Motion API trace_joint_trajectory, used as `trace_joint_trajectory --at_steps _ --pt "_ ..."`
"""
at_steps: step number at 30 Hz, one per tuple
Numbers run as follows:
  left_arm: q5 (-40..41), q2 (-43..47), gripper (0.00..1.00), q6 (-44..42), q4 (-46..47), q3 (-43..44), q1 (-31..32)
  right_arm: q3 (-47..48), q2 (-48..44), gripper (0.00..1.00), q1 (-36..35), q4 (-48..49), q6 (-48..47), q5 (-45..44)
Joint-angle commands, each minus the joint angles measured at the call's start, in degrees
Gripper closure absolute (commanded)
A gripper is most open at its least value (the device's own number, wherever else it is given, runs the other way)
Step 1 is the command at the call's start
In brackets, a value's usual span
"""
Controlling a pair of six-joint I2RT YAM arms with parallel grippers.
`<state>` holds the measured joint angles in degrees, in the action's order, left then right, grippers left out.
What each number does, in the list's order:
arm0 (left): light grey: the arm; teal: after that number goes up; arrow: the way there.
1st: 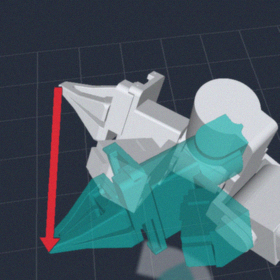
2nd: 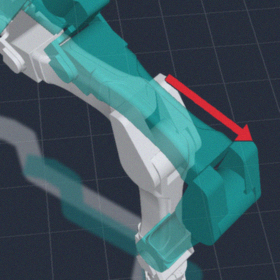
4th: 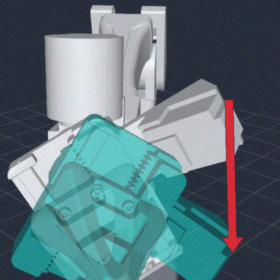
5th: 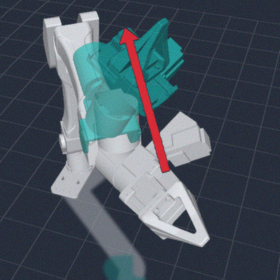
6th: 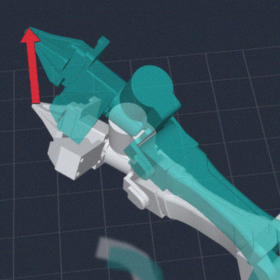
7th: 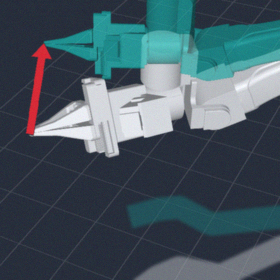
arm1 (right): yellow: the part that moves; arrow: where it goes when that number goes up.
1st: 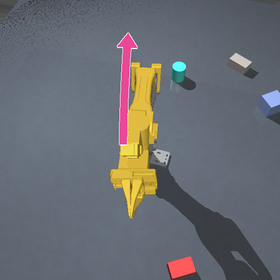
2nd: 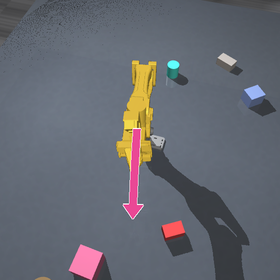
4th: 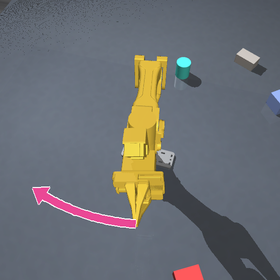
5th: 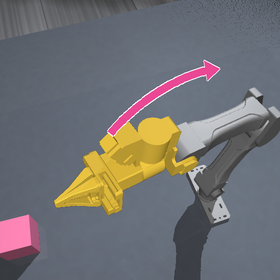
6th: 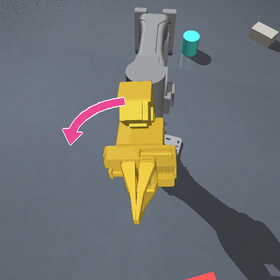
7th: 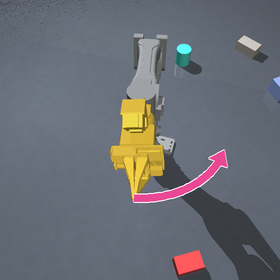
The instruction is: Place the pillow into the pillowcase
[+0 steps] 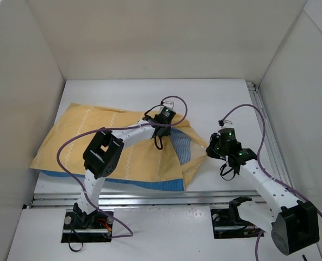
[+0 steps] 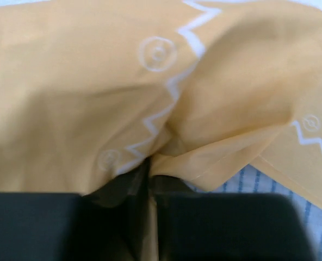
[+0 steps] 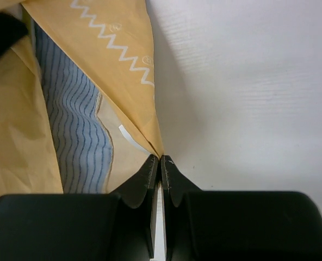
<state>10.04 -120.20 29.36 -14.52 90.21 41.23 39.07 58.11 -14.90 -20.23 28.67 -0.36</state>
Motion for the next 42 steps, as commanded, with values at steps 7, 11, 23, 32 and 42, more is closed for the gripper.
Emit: trace_joint_trajectory --at_steps 7,11,23,32,42 --pt "-7.71 7.08 1.00 -6.41 3.53 -0.92 -3.79 -1.80 0.86 1.00 0.48 1.42 0.60 -0.43" --pt "-18.90 11.37 1.00 -10.37 4.76 -1.27 -4.32 -2.68 3.23 1.00 -0.57 3.87 0.78 1.75" --pt "-32.80 22.47 1.00 -17.58 0.99 -2.94 -4.85 -4.44 11.24 1.00 -5.31 13.81 2.53 6.25" --pt "-33.95 24.13 1.00 -21.45 -4.19 -3.46 -5.37 -4.18 9.31 1.00 -5.76 15.75 2.98 2.65" --pt "-54.58 27.29 0.99 -22.50 -0.86 -3.99 -6.78 2.15 17.99 1.00 -5.49 31.10 3.41 13.44"
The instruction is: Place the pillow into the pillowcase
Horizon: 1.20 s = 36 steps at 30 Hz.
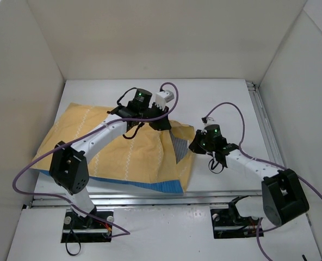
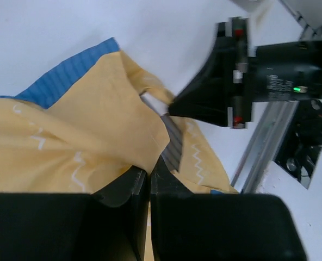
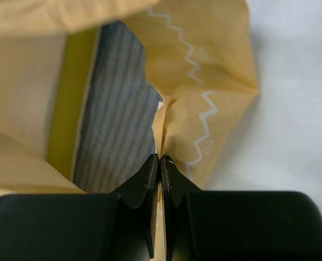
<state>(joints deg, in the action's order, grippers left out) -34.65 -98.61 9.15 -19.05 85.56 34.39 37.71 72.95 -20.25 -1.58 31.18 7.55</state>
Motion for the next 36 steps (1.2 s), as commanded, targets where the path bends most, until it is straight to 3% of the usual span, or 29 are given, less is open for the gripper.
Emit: trace_joint_trajectory --at_steps 1,8,15,16,17,18,20,23,26,30,36 --pt "-10.95 5.97 0.99 -2.64 3.84 0.57 0.06 3.68 4.30 1.00 -0.05 14.83 1.42 7.37" --pt "-16.76 6.76 0.99 -3.70 1.38 2.15 0.06 8.16 12.74 1.00 -4.53 29.68 4.15 17.65" --pt "-17.12 8.08 0.98 -0.72 3.75 3.30 0.06 6.41 16.95 1.00 -8.75 30.68 3.89 15.92" --pt "-16.59 7.99 0.97 0.33 4.19 3.65 -0.55 6.41 17.31 0.94 -8.67 27.72 3.02 15.05" --pt "-15.80 7.56 0.97 0.87 4.11 4.00 -0.55 6.58 17.32 0.80 -8.84 25.86 2.40 14.51" --pt "-14.32 6.77 0.97 1.31 3.93 4.26 -1.16 6.84 16.36 0.51 -8.58 23.84 1.79 13.99" --pt "-14.39 5.10 0.98 3.06 4.02 5.23 -1.87 5.45 12.95 0.30 -8.67 20.66 0.73 11.62" --pt "-14.48 3.60 0.98 3.51 4.72 6.55 -3.01 3.16 6.80 0.18 -8.93 17.33 0.02 7.75" --pt "-12.21 2.55 0.97 1.41 4.11 8.74 -3.01 2.80 0.65 0.12 -8.75 12.93 -0.68 5.55" --pt "-10.78 -0.18 0.98 -0.62 -0.02 14.44 -3.63 3.33 -7.63 0.11 -8.40 8.01 -1.38 4.67" --pt "-11.14 -2.99 0.97 0.17 0.50 15.78 -3.10 1.22 -18.19 0.07 -7.79 7.39 -0.86 4.40"
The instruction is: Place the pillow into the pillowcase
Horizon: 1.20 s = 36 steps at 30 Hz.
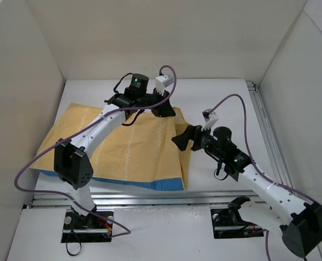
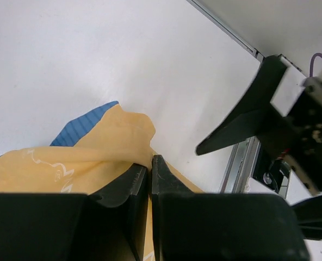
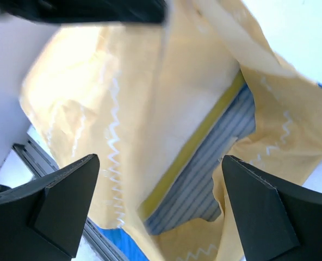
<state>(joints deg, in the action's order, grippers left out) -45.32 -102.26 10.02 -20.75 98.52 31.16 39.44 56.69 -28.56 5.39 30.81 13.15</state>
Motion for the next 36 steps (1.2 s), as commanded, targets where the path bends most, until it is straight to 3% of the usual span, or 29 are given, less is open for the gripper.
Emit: trace_joint_trajectory --at_steps 1,5,12,19,23,36 --pt "-0.12 0.05 0.97 -0.53 2.56 2.90 0.65 -0.94 -2.28 0.08 0.69 0.50 -0.40 -0.76" --pt "1.02 -1.89 0.97 0.43 2.74 2.91 1.89 -2.52 -2.98 0.10 0.87 -0.72 1.44 -2.24" --pt "2.52 -0.14 0.98 1.76 4.05 -1.48 2.94 -5.95 -4.75 0.11 2.10 -7.40 2.41 -12.88" --pt "4.79 10.84 0.98 0.87 4.32 -11.06 0.75 -3.76 4.92 0.17 3.15 -6.62 3.74 -16.13" --pt "7.35 15.15 0.97 1.76 3.44 -15.19 -0.04 1.06 10.80 0.21 3.15 -2.68 2.42 -13.60" --pt "10.60 21.66 0.96 1.49 0.45 -13.53 -0.57 7.40 29.79 0.34 -2.73 5.60 2.77 -11.12"
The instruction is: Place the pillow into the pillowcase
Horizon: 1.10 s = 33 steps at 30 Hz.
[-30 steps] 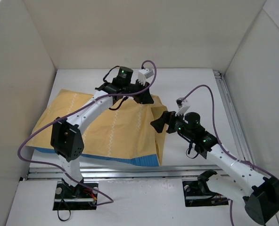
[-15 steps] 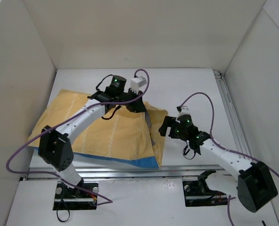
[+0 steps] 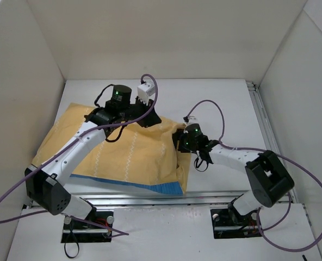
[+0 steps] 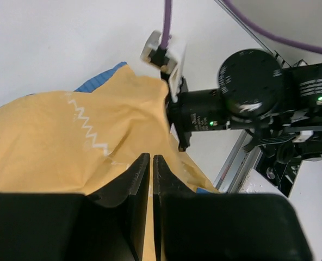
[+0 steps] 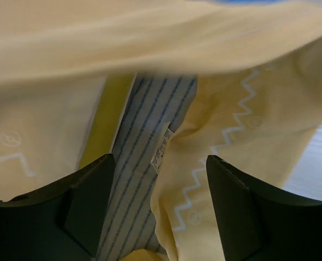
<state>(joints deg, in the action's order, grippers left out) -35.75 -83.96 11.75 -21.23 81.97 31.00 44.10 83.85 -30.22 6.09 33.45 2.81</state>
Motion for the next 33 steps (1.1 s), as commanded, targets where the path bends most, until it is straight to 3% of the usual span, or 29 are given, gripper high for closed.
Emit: trace_joint_trajectory --at_steps 1,7,10,11,12,19,24,33 --pt "1.29 3.54 0.96 -0.32 0.76 3.10 -0.42 2.92 3.59 0.36 -1.16 4.55 0.12 -1.31" --pt "1.73 5.48 0.95 -0.24 1.63 2.93 -1.03 3.27 9.13 0.54 -1.60 4.29 -0.14 -5.35" --pt "1.82 5.30 0.95 -0.23 1.28 3.01 -1.03 4.59 10.45 0.76 -1.78 3.76 -0.49 -5.36" --pt "2.00 4.95 0.95 -0.32 0.93 3.02 -1.03 4.86 10.10 0.93 -2.04 3.32 -0.58 -5.36" --pt "2.61 4.78 0.95 -0.41 0.32 3.02 -1.03 5.21 9.40 0.99 -1.95 2.71 -0.67 -5.44" --pt "5.86 2.85 0.84 -1.46 -0.65 0.91 -1.03 5.56 -3.86 1.00 -2.83 -1.87 -3.48 -1.61" --pt "7.71 0.03 0.74 -1.20 -1.36 -0.06 -1.56 2.14 -12.66 1.00 -2.74 8.72 -3.66 6.22" --pt "8.58 3.09 0.59 -0.50 -0.65 -4.18 -2.09 3.70 0.77 1.00 -2.04 30.12 2.84 21.19"
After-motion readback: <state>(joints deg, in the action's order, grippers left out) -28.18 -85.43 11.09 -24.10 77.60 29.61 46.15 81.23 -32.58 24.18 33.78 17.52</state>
